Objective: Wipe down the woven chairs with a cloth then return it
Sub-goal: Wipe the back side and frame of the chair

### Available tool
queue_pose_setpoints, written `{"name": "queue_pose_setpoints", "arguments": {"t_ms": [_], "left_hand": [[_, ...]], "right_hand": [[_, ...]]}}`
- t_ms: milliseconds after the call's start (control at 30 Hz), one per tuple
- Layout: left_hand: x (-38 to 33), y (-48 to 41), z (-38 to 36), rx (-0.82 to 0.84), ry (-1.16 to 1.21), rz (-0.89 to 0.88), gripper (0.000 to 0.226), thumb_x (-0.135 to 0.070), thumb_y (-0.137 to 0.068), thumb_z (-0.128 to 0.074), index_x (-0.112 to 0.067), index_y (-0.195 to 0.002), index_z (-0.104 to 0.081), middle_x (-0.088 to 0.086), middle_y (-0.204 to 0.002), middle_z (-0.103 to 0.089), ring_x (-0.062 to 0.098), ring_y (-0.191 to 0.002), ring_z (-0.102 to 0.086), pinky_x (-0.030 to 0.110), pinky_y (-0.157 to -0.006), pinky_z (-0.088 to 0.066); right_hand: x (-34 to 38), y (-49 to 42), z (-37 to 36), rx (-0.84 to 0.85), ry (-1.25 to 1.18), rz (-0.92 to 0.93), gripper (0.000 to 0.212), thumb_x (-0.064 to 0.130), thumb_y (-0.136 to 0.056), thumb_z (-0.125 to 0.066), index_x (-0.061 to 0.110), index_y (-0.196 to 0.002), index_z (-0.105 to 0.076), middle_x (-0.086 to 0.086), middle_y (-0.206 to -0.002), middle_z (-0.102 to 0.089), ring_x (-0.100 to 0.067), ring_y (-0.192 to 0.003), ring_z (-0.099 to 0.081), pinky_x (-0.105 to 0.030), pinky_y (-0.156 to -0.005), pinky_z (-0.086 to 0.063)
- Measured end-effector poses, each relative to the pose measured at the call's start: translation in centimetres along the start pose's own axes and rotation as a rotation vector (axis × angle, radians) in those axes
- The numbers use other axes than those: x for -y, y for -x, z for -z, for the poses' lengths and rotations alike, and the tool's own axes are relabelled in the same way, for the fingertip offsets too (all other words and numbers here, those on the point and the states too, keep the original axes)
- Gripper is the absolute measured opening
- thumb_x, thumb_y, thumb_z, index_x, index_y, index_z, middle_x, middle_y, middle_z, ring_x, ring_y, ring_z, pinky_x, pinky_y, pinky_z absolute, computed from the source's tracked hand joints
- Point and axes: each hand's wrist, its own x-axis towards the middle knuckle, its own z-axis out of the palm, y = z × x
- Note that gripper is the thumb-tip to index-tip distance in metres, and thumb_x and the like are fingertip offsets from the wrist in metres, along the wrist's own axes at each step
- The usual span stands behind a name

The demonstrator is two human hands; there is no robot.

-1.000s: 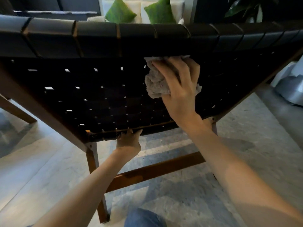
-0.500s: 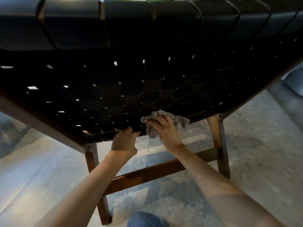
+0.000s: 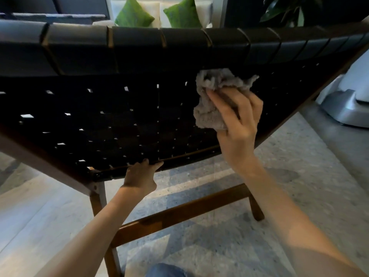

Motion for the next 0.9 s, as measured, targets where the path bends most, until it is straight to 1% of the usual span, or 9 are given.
{"name": "queue_pose_setpoints", "arguments": {"t_ms": [100,267,367,467,567,633,733,833,900], "left_hand": [[-0.3,0.2,0.0,-0.034,-0.077,-0.028,0.069,-0.021,-0.093,-0.046,-0.037,-0.150,-0.009,0.001,-0.129,-0.047,0.020,-0.109,-0.053,0.024,-0.086,-0.045],[-0.2,0.7,-0.5,-0.063,-0.058,-0.011,0.068,-0.024,-0.095,-0.045,-0.037,-0.151,-0.008,0.000,-0.132,-0.046,0.019,-0.113,-0.052,0.023,-0.087,-0.046],[-0.1,1.2,-0.8,-0.050,-0.007,0.001,0.067,-0.024,-0.095,-0.046,-0.037,-0.150,-0.010,0.000,-0.141,-0.040,0.020,-0.118,-0.050,0.024,-0.092,-0.044],[0.0,1.3,-1.4,-0.043,-0.004,0.005,0.069,-0.022,-0.093,-0.047,-0.036,-0.150,-0.010,0.002,-0.144,-0.035,0.022,-0.120,-0.048,0.025,-0.095,-0.043],[-0.1,1.2,-2.2,-0.053,-0.066,0.017,0.070,-0.024,-0.093,-0.046,-0.036,-0.150,-0.009,0.005,-0.145,-0.032,0.025,-0.119,-0.047,0.026,-0.094,-0.042],[-0.2,1.3,-2.6,-0.062,-0.118,0.019,0.068,-0.025,-0.094,-0.045,-0.036,-0.150,-0.008,0.006,-0.146,-0.030,0.028,-0.120,-0.046,0.028,-0.095,-0.041],[-0.3,1.0,-2.7,-0.075,-0.129,0.001,0.066,-0.023,-0.096,-0.042,-0.033,-0.150,-0.007,0.009,-0.141,-0.035,0.027,-0.106,-0.055,0.029,-0.083,-0.044],[-0.6,0.3,-2.8,-0.125,-0.157,-0.019,0.062,-0.024,-0.097,-0.039,-0.032,-0.150,-0.009,0.010,-0.132,-0.041,0.024,-0.090,-0.058,0.028,-0.068,-0.041],[-1.0,0.2,-3.0,-0.110,-0.164,-0.010,0.061,-0.024,-0.096,-0.040,-0.031,-0.150,-0.012,0.012,-0.132,-0.038,0.026,-0.091,-0.058,0.030,-0.070,-0.045]], "right_hand": [[-0.9,-1.3,-1.2,0.002,-0.012,0.015,0.044,-0.004,-0.085,-0.069,0.013,-0.124,-0.057,-0.003,-0.126,-0.044,-0.027,-0.119,-0.040,-0.031,-0.106,-0.037],[-0.9,0.6,-3.0,0.022,-0.035,-0.087,0.055,-0.005,-0.079,-0.075,0.019,-0.122,-0.051,0.000,-0.128,-0.042,-0.025,-0.118,-0.040,-0.026,-0.105,-0.035],[-1.2,3.1,-3.7,0.172,-0.022,-0.089,0.060,-0.011,-0.073,-0.075,0.019,-0.119,-0.051,0.000,-0.126,-0.042,-0.026,-0.113,-0.041,-0.021,-0.103,-0.029],[-1.5,6.4,-4.5,0.350,-0.031,-0.089,0.057,-0.016,-0.071,-0.066,0.015,-0.117,-0.052,-0.003,-0.124,-0.043,-0.028,-0.109,-0.042,-0.020,-0.102,-0.029],[-0.8,9.9,-5.4,0.514,-0.026,-0.151,0.044,-0.007,-0.077,-0.047,0.011,-0.116,-0.056,-0.003,-0.123,-0.043,-0.027,-0.107,-0.043,-0.033,-0.093,-0.042],[0.0,12.3,-5.9,0.622,-0.024,-0.208,0.043,0.002,-0.079,-0.039,0.008,-0.116,-0.060,-0.001,-0.123,-0.043,-0.024,-0.106,-0.044,-0.038,-0.087,-0.050],[0.9,15.2,-6.6,0.749,-0.019,-0.296,0.047,-0.008,-0.075,-0.054,0.009,-0.118,-0.062,-0.003,-0.123,-0.051,-0.022,-0.110,-0.045,-0.042,-0.087,-0.054],[1.5,15.9,-7.0,0.747,-0.006,-0.359,0.056,-0.016,-0.068,-0.065,0.010,-0.117,-0.064,-0.008,-0.121,-0.059,-0.024,-0.112,-0.050,-0.038,-0.096,-0.048],[1.5,15.8,-6.7,0.769,0.011,-0.345,0.057,-0.018,-0.066,-0.067,0.009,-0.117,-0.066,-0.010,-0.119,-0.062,-0.031,-0.109,-0.057,-0.038,-0.096,-0.045]]}}
